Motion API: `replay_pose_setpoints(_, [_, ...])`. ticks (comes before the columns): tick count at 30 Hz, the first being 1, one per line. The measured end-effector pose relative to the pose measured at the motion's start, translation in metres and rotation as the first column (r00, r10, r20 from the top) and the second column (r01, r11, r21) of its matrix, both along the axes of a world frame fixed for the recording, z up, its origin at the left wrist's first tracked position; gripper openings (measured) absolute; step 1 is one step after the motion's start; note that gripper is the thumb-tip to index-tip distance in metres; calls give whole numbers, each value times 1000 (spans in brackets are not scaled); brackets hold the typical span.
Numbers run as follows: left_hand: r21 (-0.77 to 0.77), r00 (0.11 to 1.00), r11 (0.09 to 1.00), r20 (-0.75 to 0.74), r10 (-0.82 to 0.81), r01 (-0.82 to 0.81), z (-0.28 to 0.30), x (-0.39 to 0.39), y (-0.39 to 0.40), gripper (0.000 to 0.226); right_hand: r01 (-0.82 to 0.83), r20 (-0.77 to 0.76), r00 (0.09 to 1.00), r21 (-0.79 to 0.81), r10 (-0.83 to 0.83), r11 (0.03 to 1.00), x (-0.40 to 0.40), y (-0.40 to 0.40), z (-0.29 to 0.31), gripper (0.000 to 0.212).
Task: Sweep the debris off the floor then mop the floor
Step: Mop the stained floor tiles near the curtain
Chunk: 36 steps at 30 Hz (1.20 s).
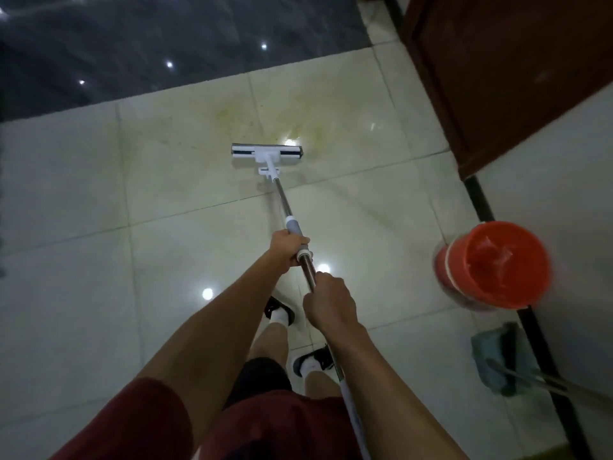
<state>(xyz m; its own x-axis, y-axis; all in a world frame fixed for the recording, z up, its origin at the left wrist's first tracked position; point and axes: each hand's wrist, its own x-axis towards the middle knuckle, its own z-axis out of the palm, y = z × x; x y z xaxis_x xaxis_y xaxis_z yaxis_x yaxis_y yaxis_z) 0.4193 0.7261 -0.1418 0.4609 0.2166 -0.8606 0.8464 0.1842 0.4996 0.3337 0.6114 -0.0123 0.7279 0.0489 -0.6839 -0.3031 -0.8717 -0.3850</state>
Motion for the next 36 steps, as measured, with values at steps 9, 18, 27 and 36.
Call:
replay_pose_setpoints(9, [-48,919,918,-46,392,-394,-4,4,172,14,-369,-49,929,-43,367,929,50,151,1,21])
replay_pose_setpoints(18, [-55,797,795,-30,604,-604,-4,12,316,22,-560,-39,828,-68,559,826,87,290,3,27])
replay_pose_setpoints(27, [-74,682,678,-64,729,-731,-18,33,391,19,-657,-59,754,-58,654,752,129,368,-11,23])
replay_pose_setpoints(36, [-54,594,591,-93,799,-805,-33,105,440,19,-712,-63,702,-35,710,701,215,423,-31,24])
